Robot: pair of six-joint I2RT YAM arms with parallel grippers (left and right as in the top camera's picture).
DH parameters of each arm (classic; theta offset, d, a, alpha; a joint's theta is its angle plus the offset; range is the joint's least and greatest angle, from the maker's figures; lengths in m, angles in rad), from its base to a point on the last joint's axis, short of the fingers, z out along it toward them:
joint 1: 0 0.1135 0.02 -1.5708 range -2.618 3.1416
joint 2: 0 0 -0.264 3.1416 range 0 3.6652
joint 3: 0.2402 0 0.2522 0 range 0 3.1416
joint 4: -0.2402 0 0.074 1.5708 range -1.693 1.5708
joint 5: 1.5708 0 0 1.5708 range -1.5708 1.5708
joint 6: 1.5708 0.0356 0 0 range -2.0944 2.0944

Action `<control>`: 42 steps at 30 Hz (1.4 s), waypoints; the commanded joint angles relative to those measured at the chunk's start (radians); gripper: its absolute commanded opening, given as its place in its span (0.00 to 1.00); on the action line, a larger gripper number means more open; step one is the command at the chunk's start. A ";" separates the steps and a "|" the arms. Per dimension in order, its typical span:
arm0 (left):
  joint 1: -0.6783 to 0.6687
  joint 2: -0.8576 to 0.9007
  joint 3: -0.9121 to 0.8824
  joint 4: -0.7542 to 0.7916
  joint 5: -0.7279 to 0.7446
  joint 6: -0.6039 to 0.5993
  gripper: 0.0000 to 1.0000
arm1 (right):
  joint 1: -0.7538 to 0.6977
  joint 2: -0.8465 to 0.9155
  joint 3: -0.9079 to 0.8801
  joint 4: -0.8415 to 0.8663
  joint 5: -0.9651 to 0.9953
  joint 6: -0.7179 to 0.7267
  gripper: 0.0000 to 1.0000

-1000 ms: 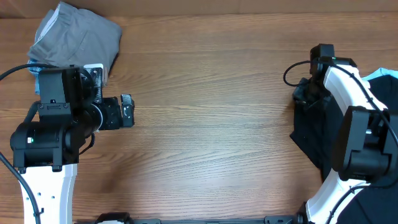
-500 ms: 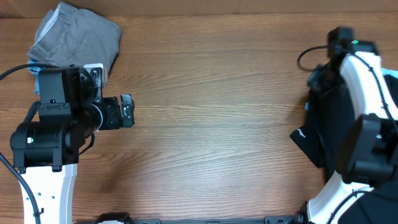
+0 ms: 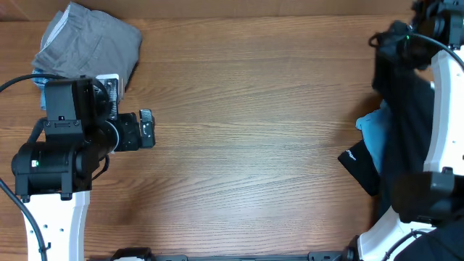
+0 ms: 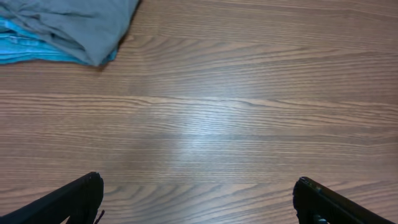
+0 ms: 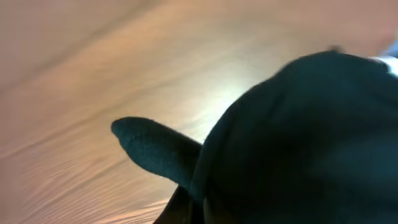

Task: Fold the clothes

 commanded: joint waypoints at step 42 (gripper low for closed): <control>-0.362 0.745 0.298 0.061 0.073 -0.007 1.00 | 0.437 -0.369 0.206 -0.150 0.084 0.124 0.79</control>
